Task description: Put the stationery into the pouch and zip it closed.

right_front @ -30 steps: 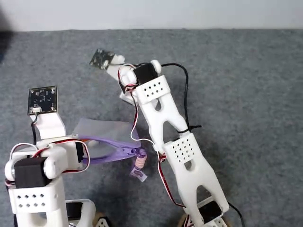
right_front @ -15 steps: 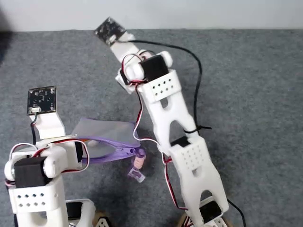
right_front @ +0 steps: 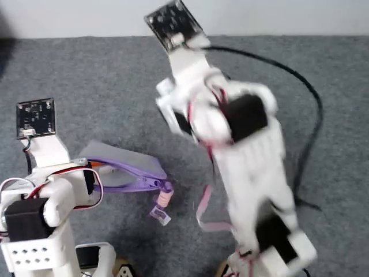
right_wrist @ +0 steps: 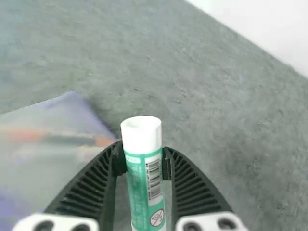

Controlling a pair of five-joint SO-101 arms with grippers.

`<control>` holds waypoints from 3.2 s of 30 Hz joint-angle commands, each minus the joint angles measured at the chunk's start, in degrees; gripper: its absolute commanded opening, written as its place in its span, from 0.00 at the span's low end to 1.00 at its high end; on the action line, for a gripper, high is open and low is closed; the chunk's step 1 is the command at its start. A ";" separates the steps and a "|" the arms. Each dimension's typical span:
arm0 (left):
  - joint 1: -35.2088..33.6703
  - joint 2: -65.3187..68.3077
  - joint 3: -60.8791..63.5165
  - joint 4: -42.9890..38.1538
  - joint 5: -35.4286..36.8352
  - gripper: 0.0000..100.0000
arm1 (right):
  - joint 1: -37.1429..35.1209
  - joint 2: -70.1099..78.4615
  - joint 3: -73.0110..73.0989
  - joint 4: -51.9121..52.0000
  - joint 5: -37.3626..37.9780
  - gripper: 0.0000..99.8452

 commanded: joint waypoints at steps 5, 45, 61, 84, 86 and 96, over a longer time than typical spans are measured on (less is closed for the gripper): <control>-0.09 -0.62 -3.82 0.97 0.62 0.02 | -8.48 -26.15 14.15 1.71 -8.35 0.01; -0.35 -0.79 -0.75 0.88 0.70 0.02 | -27.82 -58.33 76.13 -66.07 -3.52 0.01; -0.44 -0.79 -0.66 0.88 0.70 0.02 | -27.47 -58.33 99.60 -92.18 -3.16 0.01; -0.35 -0.79 -0.66 0.88 0.70 0.02 | -22.81 -58.42 94.59 -77.23 -2.99 0.21; -0.35 -0.79 -0.66 0.88 0.70 0.02 | -22.81 -58.86 92.40 -74.42 -2.99 0.21; -0.26 -0.79 -0.66 0.88 0.70 0.02 | -22.81 -58.86 78.95 -53.93 -8.53 0.20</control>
